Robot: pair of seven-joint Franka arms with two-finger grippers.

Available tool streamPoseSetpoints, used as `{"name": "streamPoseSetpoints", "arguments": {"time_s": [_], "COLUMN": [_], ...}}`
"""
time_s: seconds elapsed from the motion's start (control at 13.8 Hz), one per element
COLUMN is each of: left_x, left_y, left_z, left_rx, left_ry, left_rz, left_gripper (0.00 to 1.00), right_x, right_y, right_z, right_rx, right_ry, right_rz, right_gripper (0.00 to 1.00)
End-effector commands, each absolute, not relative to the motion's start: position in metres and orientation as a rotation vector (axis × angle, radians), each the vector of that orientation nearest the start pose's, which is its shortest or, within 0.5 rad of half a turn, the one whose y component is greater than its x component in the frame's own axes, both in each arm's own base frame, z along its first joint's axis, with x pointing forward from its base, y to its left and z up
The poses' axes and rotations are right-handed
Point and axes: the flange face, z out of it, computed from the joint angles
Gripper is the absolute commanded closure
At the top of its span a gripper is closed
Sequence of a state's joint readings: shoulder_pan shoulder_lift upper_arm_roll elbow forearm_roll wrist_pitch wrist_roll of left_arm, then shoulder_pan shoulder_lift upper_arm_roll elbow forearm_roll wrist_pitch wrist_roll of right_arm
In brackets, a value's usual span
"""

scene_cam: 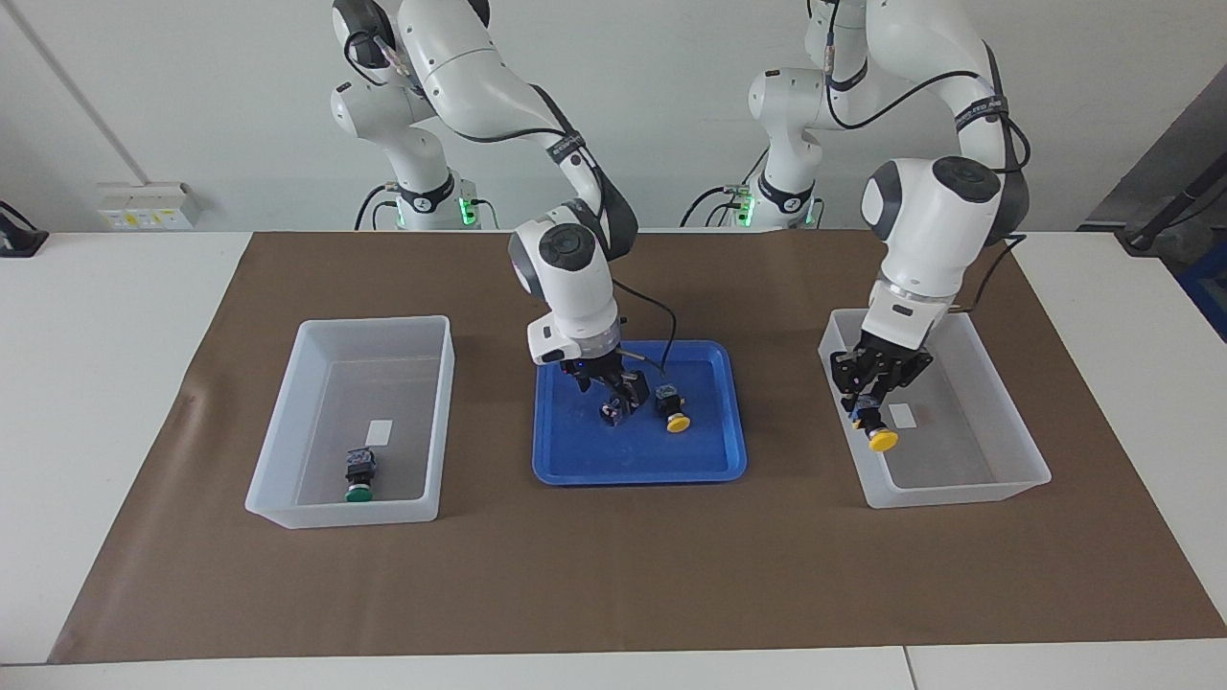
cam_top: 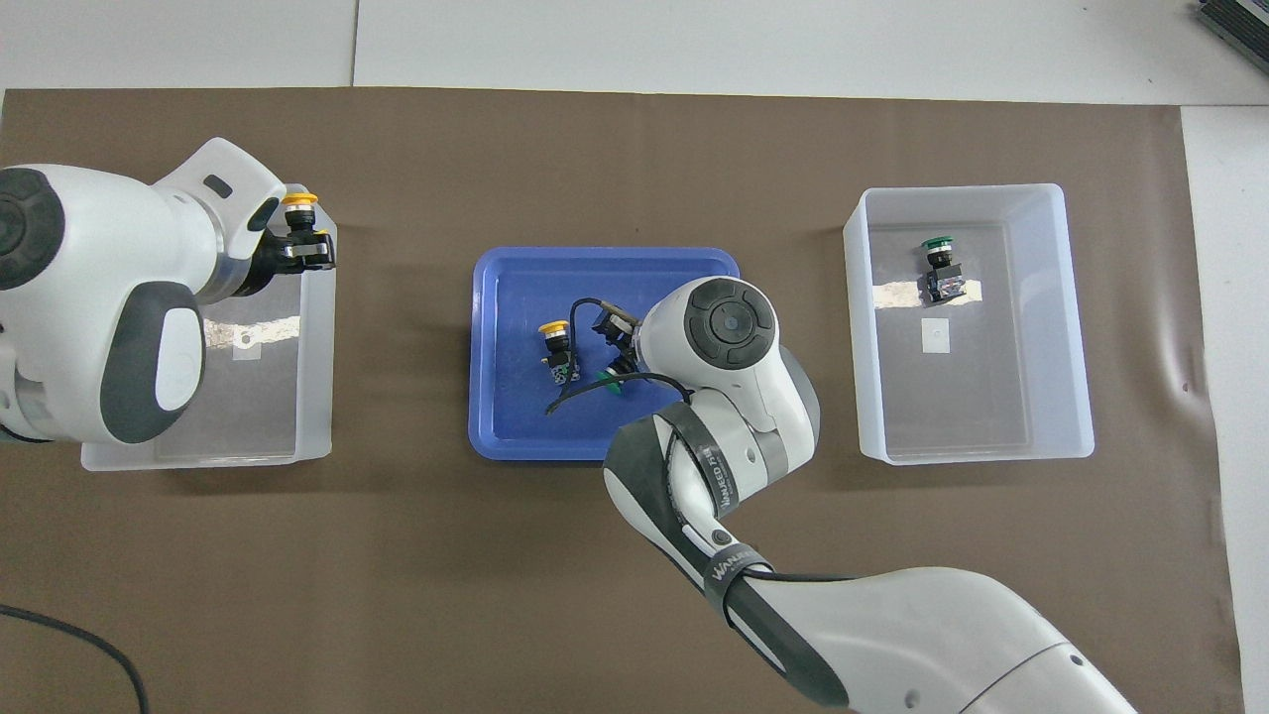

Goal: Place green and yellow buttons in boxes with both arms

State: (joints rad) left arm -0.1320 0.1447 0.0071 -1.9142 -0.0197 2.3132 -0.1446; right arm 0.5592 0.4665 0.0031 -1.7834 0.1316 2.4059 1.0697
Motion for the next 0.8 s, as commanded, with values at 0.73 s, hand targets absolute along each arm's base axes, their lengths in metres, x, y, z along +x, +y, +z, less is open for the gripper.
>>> {"name": "streamPoseSetpoints", "arguments": {"time_s": [0.73], "left_x": [0.633], "left_y": [0.015], "left_z": [0.356], "left_rx": [-3.106], "left_ry": [0.076], "left_rz": [-0.417], "left_gripper": [1.00], "right_x": [0.593], "right_y": [0.236], "right_z": [0.445], "right_rx": [-2.931], "right_ry": [0.612], "right_rz": [-0.090], "right_gripper": [1.00]}}
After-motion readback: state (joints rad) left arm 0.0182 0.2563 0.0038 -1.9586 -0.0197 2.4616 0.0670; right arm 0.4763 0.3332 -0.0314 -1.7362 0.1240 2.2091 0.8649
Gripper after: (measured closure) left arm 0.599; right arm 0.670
